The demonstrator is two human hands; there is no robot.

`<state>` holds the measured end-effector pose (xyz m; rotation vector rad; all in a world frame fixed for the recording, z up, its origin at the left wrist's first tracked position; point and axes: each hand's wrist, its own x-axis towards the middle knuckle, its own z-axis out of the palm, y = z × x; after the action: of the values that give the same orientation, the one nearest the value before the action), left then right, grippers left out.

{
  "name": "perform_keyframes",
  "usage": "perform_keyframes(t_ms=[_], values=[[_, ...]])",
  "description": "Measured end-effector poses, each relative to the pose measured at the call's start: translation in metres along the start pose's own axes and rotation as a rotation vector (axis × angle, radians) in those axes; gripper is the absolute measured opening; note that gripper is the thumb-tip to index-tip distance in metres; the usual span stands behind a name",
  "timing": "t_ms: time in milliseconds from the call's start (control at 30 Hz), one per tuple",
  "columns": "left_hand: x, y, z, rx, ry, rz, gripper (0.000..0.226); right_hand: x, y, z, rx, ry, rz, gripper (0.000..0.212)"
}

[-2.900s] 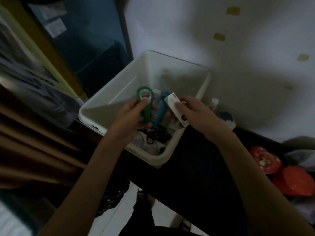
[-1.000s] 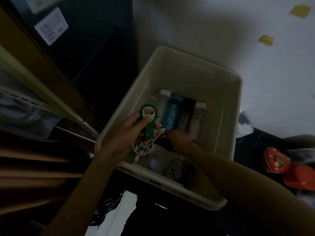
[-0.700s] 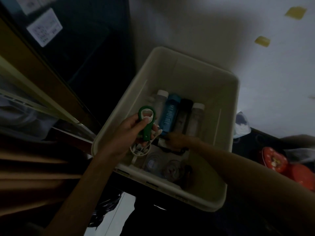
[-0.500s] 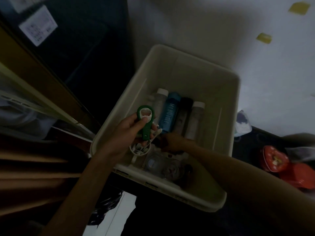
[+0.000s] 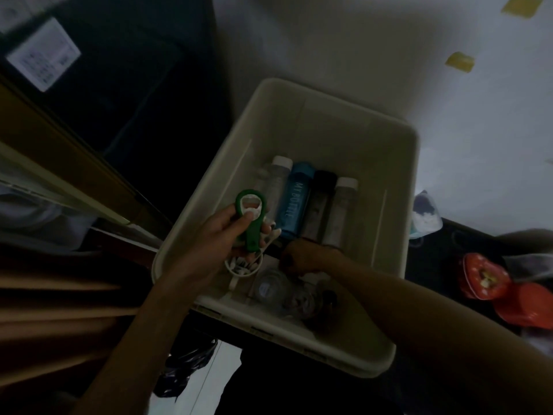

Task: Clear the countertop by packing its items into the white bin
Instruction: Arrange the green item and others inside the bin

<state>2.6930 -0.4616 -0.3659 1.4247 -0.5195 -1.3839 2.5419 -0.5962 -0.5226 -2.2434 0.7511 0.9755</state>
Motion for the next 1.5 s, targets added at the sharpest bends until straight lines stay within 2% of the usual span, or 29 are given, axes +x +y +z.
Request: perform_keyframes(t_ms=[100, 233, 400, 567, 700, 833, 900, 1033, 1167, 1300, 1333, 1400, 1467, 1500], values=[[0.0, -0.001, 0.0, -0.009, -0.002, 0.0, 0.023, 0.001, -0.001, 0.002, -0.042, -0.068, -0.015, 0.04], [0.002, -0.002, -0.001, 0.005, 0.005, -0.002, 0.023, 0.004, -0.005, 0.006, -0.152, -0.005, 0.028, 0.036], [0.004, -0.003, -0.001, 0.017, 0.018, -0.015, 0.022, 0.001, -0.004, 0.006, -0.099, 0.034, 0.074, 0.037], [0.006, -0.004, -0.002, 0.028, 0.025, -0.022, 0.024, 0.002, 0.0, 0.005, -0.161, 0.067, 0.07, 0.037], [0.005, -0.004, -0.002, 0.022, 0.03, -0.022, 0.023, 0.0, 0.002, 0.003, -0.176, 0.147, 0.082, 0.03], [0.006, -0.004, -0.001, 0.018, 0.038, -0.031, 0.023, -0.008, 0.001, -0.002, -0.127, 0.216, 0.058, 0.031], [0.006, -0.005, -0.002, 0.017, 0.036, -0.031, 0.023, -0.009, 0.001, -0.004, -0.117, 0.202, 0.046, 0.033], [0.006, -0.005, -0.002, 0.014, 0.041, -0.028, 0.021, -0.011, -0.002, -0.006, -0.151, 0.071, 0.08, 0.031], [0.007, -0.004, 0.0, 0.002, 0.04, -0.023, 0.021, -0.028, -0.009, -0.027, -0.092, 0.106, 0.122, 0.032], [0.006, 0.0, 0.002, -0.064, -0.041, -0.015, 0.024, -0.068, 0.004, -0.071, 0.14, 0.167, 0.143, 0.022], [0.006, 0.001, 0.002, -0.056, -0.061, -0.009, 0.026, -0.084, 0.004, -0.081, 0.257, 0.232, 0.123, 0.019], [0.009, 0.003, 0.008, -0.023, -0.089, -0.003, 0.029, -0.117, 0.001, -0.097, 0.596, 0.413, 0.019, 0.026], [0.013, 0.006, 0.017, 0.012, -0.103, 0.008, 0.029, -0.146, -0.01, -0.102, 0.982, 0.459, -0.139, 0.03], [0.015, 0.007, 0.022, 0.032, -0.11, 0.015, 0.029, -0.155, -0.014, -0.101, 1.041, 0.454, -0.205, 0.027]])
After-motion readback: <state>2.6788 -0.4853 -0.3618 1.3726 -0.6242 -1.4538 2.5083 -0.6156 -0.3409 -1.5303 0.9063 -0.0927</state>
